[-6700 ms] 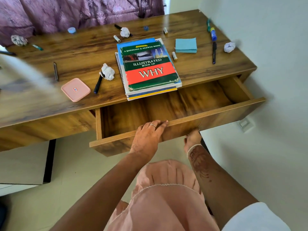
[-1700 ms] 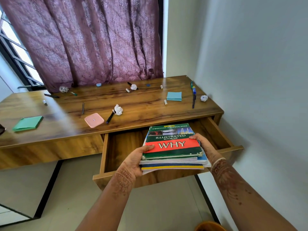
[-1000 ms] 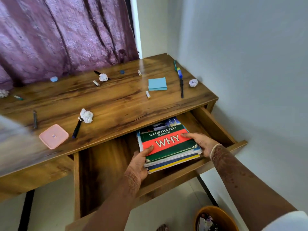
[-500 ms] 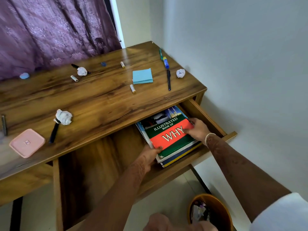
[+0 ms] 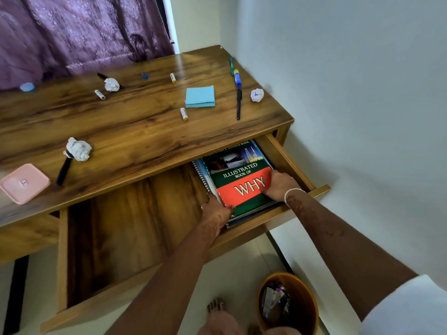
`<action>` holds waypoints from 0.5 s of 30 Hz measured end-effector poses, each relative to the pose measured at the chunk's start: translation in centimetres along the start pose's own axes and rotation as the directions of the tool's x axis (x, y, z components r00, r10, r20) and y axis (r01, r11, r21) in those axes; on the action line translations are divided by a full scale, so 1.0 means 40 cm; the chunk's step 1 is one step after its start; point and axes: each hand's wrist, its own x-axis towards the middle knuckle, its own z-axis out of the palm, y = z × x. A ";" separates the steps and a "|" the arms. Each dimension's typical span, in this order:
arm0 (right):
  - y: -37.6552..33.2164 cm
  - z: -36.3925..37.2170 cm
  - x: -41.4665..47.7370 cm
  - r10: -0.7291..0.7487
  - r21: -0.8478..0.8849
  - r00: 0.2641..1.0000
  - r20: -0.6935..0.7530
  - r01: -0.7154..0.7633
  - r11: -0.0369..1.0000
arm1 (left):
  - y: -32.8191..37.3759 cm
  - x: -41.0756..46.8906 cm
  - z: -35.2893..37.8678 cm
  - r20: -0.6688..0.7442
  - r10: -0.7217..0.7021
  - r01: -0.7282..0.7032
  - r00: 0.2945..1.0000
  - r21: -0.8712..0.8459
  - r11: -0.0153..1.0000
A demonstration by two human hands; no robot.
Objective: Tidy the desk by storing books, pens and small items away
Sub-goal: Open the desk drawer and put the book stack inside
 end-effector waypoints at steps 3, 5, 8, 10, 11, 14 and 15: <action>-0.010 0.011 -0.007 -0.055 -0.185 0.995 -0.089 0.038 0.982 | 0.006 -0.002 0.006 -0.021 0.011 -0.009 1.000 0.098 0.995; -0.027 0.019 -0.007 -0.136 -0.294 0.983 -0.125 0.094 0.951 | 0.008 -0.008 0.008 -0.022 0.021 -0.017 1.000 0.152 0.988; -0.052 0.034 0.002 -0.256 -0.331 0.966 0.018 0.248 0.910 | 0.010 -0.017 0.007 -0.002 0.017 -0.016 1.000 0.194 0.981; -0.061 0.046 0.008 -0.250 -0.322 0.961 0.121 0.276 0.906 | 0.010 -0.022 0.004 0.011 0.029 -0.030 1.000 0.175 0.984; -0.062 0.053 0.011 -0.230 -0.313 0.961 0.154 0.269 0.911 | 0.007 -0.024 0.000 0.017 0.026 -0.028 1.000 0.146 0.989; -0.063 0.066 0.009 -0.199 -0.314 0.962 0.188 0.251 0.916 | 0.005 -0.028 -0.019 0.004 0.027 -0.027 1.000 0.065 0.997; -0.065 0.065 0.007 -0.192 -0.328 0.963 0.191 0.247 0.912 | 0.006 -0.028 -0.023 -0.001 0.029 -0.029 1.000 0.047 0.998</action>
